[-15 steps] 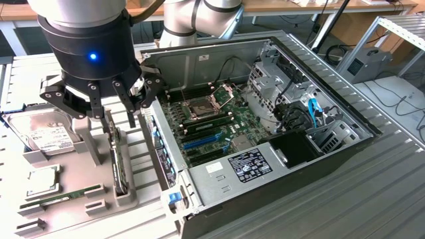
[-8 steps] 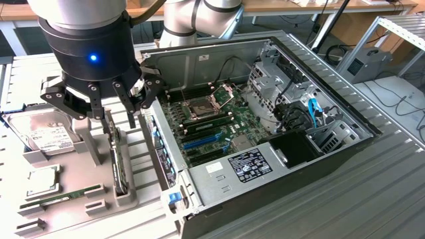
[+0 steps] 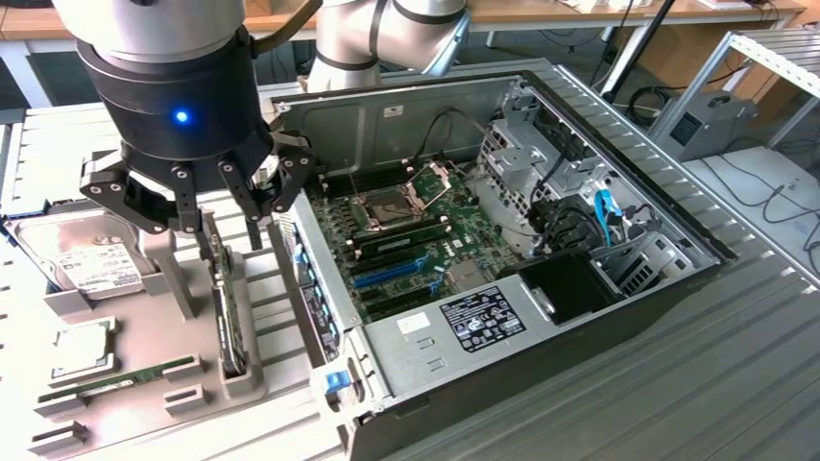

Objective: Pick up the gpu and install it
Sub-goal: 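Pick up the gpu and move the gpu toward the slot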

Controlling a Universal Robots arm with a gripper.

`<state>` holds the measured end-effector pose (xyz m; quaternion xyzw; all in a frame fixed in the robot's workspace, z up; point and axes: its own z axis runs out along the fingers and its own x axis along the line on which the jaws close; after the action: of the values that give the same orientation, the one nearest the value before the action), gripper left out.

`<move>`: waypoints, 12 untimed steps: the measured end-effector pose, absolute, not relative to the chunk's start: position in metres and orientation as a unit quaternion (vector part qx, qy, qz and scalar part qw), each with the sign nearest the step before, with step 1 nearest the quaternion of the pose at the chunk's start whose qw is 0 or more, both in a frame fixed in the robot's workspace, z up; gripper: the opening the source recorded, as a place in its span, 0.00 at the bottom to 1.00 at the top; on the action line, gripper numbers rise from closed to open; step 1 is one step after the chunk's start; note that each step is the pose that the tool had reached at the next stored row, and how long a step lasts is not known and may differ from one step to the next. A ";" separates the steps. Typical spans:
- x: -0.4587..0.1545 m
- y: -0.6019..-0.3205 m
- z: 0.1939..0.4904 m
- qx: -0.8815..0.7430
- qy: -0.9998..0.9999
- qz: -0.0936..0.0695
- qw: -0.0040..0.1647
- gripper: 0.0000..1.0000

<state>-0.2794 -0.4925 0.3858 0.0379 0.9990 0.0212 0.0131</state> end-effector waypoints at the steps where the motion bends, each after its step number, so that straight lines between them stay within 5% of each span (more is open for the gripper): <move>1: -0.279 -0.492 0.386 0.038 0.999 0.021 0.013 0.42; 12: -0.280 -0.492 0.384 0.038 0.999 0.021 0.013 0.42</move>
<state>-0.2796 -0.4925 0.3837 0.0379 0.9990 0.0212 0.0131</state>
